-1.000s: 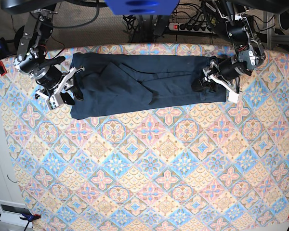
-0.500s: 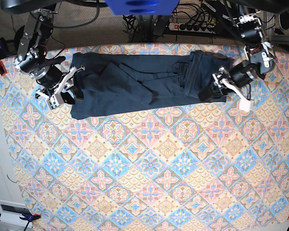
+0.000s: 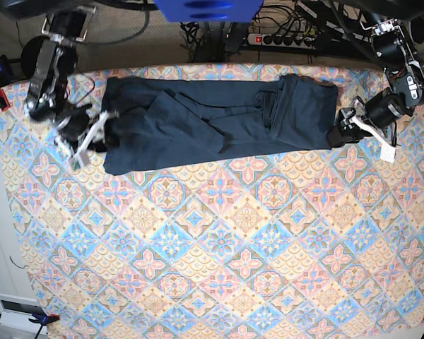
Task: Layout the t-shirt on the table in an organized manner, then fold the t-shirt properly
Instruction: 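Fold the strip end with the left gripper toward the right gripper, then release the left gripper and drag the folded shirt with the right gripper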
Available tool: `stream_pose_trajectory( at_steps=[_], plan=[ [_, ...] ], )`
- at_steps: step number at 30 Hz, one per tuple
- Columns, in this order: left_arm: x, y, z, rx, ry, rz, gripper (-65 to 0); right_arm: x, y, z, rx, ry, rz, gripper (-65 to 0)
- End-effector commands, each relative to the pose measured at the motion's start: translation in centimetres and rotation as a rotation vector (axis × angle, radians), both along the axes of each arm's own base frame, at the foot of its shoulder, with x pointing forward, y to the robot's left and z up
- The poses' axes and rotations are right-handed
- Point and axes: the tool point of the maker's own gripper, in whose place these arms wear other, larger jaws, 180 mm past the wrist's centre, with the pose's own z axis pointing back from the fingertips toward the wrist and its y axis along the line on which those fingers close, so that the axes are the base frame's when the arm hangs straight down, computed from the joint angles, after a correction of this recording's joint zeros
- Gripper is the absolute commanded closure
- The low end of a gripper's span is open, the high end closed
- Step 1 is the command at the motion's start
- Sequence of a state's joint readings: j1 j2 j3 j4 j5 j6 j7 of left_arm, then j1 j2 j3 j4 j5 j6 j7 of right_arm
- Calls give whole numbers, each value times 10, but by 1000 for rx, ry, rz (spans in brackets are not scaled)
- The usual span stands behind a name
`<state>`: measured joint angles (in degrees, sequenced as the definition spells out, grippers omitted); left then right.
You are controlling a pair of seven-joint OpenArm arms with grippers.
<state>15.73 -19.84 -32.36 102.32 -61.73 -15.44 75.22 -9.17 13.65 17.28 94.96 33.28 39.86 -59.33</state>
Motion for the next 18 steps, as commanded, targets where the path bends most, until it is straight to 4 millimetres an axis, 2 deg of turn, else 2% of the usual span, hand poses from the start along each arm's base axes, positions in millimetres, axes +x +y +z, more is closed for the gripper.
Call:
stream_pose_trajectory(
  at_steps=[1,3,8,13,18],
  plan=[
    [7,4,13,10,-46,-1,-365,-3,-12,0,-13,6,-21,-224],
    [7,4,13,10,-46,-1,-365,1,-21,-2,-4,8,-51,-286],
    [7,4,13,10,-46,-1,-365,-1,-23,-13,16,41,-65,-434],
    [6,5,11,6,-40,2,-365,-2,-22,-14,17,47,-64,-439],
    [5,8,2,-12,-15,19,-365,-15,-22,-25,-7,126,-46,-420]
  ],
)
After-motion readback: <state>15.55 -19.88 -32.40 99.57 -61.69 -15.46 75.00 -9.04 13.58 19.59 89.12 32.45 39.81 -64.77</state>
